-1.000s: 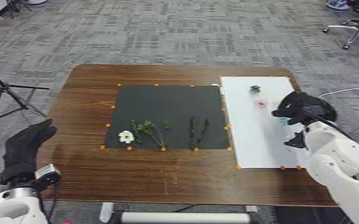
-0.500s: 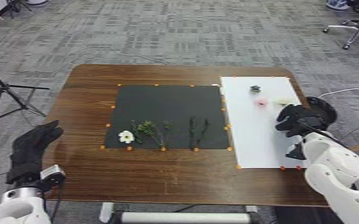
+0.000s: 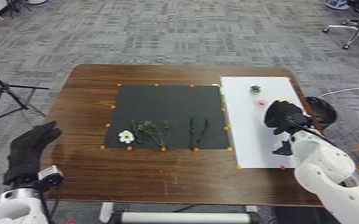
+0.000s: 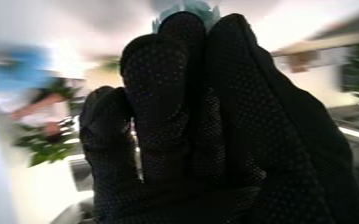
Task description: Arrange flowers
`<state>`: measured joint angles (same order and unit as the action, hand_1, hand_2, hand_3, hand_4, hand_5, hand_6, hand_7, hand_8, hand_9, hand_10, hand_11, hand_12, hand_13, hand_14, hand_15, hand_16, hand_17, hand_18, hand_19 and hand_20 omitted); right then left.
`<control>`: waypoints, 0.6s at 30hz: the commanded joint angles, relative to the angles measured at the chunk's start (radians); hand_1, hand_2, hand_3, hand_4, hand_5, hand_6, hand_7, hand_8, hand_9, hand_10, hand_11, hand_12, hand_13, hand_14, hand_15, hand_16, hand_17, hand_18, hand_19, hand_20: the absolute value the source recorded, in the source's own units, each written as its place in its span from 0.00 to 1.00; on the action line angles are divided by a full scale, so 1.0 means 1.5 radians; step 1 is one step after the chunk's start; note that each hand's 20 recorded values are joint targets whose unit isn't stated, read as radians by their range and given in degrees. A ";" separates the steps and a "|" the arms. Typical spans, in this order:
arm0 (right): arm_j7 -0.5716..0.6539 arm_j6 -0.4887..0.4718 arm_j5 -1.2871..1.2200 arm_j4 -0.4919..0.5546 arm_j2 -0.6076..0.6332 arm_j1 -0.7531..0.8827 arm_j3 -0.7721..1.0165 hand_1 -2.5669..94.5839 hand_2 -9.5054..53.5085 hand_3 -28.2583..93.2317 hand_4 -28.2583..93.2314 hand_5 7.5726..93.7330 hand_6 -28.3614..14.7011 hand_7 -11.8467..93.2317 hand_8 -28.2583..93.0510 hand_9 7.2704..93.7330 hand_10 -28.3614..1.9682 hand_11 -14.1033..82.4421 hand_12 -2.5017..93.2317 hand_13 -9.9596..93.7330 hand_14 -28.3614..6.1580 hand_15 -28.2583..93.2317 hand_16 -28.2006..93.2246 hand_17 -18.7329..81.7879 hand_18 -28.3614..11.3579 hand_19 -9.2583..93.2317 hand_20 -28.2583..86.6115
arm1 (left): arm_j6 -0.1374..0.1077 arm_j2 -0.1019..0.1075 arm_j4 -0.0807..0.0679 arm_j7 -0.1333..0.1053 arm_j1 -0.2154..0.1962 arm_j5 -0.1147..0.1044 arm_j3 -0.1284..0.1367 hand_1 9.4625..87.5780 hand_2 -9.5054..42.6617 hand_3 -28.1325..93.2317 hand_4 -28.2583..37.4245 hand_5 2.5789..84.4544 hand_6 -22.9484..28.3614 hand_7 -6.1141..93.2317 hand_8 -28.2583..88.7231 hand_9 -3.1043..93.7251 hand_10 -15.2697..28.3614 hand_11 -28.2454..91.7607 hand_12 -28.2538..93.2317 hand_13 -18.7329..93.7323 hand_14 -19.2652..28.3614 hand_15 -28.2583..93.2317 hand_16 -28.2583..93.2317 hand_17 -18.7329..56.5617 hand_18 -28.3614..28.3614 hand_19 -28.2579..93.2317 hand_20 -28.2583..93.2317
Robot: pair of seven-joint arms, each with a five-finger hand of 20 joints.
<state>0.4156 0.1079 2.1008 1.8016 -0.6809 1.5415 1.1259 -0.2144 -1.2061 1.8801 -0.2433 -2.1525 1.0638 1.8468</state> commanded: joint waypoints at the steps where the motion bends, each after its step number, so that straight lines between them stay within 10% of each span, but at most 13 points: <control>1: -0.072 -0.028 -0.069 0.035 -0.034 -0.310 -0.171 0.70 0.00 0.71 0.11 0.79 0.63 0.32 0.36 0.90 0.63 0.25 0.49 0.85 0.64 0.62 0.61 0.60 0.20 0.85 0.75 | -0.008 0.015 -0.002 0.001 0.001 -0.003 0.018 0.21 0.29 0.80 0.00 0.64 0.49 0.23 0.18 0.58 0.69 0.44 0.36 0.54 0.77 0.43 0.24 0.38 0.69 0.31 0.39; 18: -0.192 -0.157 -0.060 -0.091 -0.263 -0.519 -0.428 0.70 0.00 0.71 0.11 0.78 0.63 0.33 0.36 0.90 0.64 0.25 0.50 0.85 0.64 0.62 0.61 0.60 0.21 0.84 0.76 | -0.014 0.031 -0.018 0.004 0.036 -0.009 -0.017 0.21 0.29 0.80 0.00 0.64 0.48 0.24 0.18 0.59 0.69 0.44 0.36 0.54 0.76 0.42 0.23 0.38 0.69 0.31 0.39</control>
<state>0.1737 -0.0846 1.9761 1.7003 -0.9394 0.8151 0.5095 -0.2349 -1.1713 1.8563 -0.2441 -2.1216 1.0570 1.8480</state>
